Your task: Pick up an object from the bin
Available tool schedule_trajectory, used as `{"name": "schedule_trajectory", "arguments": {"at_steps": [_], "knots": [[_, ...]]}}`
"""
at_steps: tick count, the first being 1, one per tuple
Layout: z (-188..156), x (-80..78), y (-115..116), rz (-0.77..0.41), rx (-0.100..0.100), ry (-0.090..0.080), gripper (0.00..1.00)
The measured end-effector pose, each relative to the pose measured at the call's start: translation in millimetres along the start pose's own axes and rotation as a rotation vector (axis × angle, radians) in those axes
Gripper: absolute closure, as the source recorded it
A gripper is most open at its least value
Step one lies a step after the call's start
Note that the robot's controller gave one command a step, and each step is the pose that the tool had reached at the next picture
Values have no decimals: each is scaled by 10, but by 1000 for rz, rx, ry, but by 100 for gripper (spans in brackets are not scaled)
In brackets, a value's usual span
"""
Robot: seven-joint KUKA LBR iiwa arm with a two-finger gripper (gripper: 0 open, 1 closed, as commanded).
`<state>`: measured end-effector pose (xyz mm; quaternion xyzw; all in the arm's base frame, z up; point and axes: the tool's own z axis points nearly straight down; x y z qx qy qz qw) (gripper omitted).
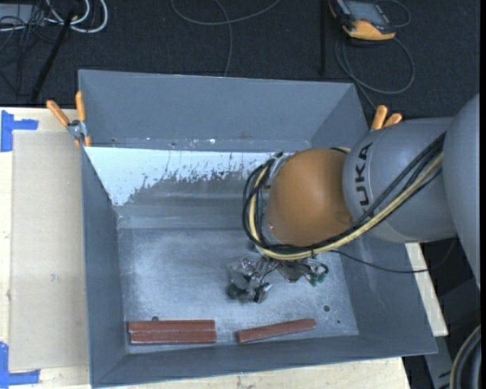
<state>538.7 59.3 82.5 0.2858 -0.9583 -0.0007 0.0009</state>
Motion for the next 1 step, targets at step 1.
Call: {"name": "schedule_trajectory", "arguments": {"at_steps": [1], "knots": [[-1216, -56, 178, -332, 4, -5, 100]]}}
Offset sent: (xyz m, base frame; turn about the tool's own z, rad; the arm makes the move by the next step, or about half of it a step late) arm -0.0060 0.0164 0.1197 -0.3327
